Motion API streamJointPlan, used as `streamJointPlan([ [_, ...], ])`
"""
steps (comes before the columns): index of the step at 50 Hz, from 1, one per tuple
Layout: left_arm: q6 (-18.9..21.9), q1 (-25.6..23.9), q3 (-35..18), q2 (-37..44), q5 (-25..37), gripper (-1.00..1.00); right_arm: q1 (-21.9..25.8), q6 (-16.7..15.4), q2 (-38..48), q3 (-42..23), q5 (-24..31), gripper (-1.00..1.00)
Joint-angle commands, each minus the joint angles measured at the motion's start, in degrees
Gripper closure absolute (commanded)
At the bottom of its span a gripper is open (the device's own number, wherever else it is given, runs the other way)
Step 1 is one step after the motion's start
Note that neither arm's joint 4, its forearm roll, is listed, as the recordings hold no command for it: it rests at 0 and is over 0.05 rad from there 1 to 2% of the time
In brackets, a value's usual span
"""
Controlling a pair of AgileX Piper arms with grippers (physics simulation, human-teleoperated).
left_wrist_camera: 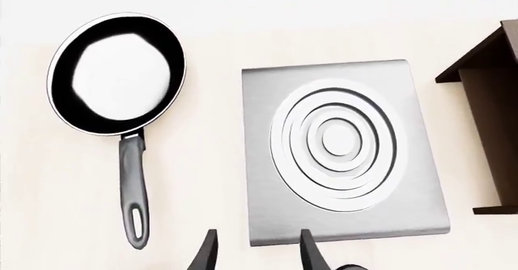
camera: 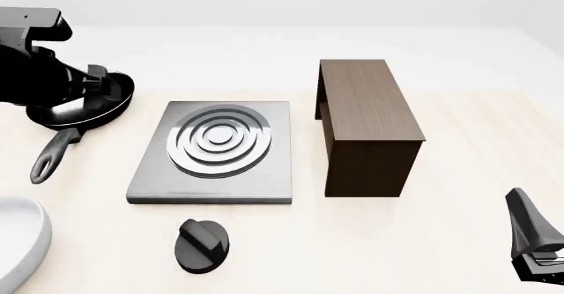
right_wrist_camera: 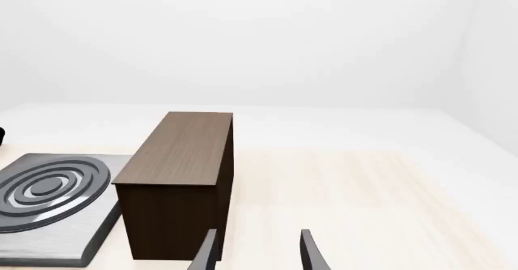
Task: Turn on the stove.
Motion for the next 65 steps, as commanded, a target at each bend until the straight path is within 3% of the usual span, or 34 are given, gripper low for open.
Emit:
streamJointPlan([
  [1,-0.9,-0.5,-1.6,0.8,0.6,-1.0,0.0,0.1,-0.1,0.0,0.0,-1.0],
  [65,-5.5,3.5,-11.5,4.8,4.4,-1.0,0.0,0.1,-0.1,0.0,0.0,-1.0],
])
